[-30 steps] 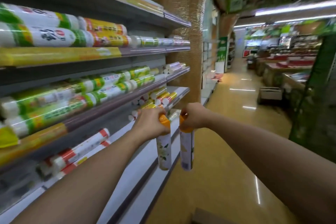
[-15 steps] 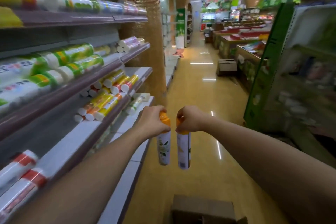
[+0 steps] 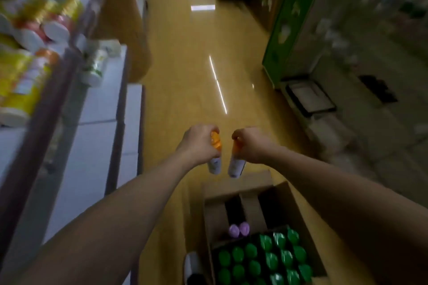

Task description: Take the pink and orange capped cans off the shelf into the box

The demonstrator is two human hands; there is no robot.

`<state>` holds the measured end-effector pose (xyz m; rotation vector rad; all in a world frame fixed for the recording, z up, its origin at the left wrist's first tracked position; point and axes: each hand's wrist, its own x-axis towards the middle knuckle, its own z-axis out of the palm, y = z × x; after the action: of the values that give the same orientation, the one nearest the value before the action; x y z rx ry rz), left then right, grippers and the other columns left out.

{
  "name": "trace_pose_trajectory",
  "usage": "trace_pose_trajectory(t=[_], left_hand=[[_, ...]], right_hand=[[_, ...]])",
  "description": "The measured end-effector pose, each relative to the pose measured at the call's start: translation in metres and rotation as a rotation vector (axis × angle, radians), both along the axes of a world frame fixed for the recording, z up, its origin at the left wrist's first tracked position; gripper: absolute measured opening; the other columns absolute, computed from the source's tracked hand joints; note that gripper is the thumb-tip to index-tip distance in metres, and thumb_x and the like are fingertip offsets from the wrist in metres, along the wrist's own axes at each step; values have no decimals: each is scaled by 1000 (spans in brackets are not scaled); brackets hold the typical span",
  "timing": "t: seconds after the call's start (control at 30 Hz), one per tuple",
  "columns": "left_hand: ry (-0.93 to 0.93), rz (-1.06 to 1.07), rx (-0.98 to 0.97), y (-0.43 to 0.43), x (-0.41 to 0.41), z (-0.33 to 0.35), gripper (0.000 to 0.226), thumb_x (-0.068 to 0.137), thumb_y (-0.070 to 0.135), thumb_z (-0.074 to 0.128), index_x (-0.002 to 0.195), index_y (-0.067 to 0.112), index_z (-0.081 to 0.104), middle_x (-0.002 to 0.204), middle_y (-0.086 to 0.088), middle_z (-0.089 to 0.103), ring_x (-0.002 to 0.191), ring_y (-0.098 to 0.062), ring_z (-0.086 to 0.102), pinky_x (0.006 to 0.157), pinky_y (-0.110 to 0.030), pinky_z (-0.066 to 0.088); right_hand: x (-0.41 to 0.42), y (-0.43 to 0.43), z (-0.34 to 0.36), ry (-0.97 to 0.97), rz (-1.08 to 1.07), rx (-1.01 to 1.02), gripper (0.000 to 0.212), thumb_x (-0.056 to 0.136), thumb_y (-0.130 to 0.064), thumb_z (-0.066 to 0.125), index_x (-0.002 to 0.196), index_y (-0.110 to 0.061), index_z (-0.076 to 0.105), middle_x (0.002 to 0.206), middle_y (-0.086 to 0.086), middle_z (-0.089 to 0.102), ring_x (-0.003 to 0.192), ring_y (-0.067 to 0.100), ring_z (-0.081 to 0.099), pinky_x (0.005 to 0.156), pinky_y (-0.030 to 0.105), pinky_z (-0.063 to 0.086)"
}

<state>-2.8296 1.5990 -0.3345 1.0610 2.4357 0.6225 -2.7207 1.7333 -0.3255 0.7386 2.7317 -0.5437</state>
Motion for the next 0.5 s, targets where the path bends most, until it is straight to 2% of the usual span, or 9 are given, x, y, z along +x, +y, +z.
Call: trace_pose_trajectory(t=[0.1, 0.2, 0.33, 0.4, 0.5], left_hand=[[-63, 0, -45, 0, 6, -68, 62, 67, 26, 84, 125, 25, 62, 119, -5, 61, 107, -28, 58, 76, -31, 43], [-122, 2, -106, 3, 17, -140, 57, 70, 21, 81, 123, 25, 61, 117, -7, 59, 106, -33, 58, 79, -36, 48], [-169, 53, -142, 4, 42, -235, 49, 70, 16, 77, 115, 26, 62, 113, -6, 59, 102, -33, 59, 77, -35, 47], [-202, 68, -149, 5, 57, -281, 43, 72, 15, 77, 111, 24, 62, 112, -6, 58, 100, -31, 59, 74, -32, 42], [-206, 114, -122, 2, 80, -349, 39, 72, 15, 76, 110, 19, 65, 109, -8, 59, 99, -34, 60, 77, -34, 45]], right_hand=[[10, 0, -73, -54, -41, -51, 40, 90, -22, 65, 130, -16, 61, 117, 12, 58, 107, 30, 58, 85, 37, 51], [24, 2, -148, -110, -66, -103, 49, 89, -22, 66, 136, -19, 55, 120, 11, 53, 107, 32, 58, 78, 35, 46], [38, 4, -241, -165, -76, -212, 52, 87, -19, 67, 137, -19, 54, 123, 13, 52, 112, 35, 57, 89, 44, 52], [46, 7, -287, -178, -70, -230, 52, 84, -21, 69, 134, -18, 56, 120, 14, 53, 110, 38, 58, 88, 43, 52], [59, 11, -352, -200, -68, -245, 45, 84, -23, 70, 128, -16, 59, 118, 17, 53, 107, 42, 57, 89, 43, 51]])
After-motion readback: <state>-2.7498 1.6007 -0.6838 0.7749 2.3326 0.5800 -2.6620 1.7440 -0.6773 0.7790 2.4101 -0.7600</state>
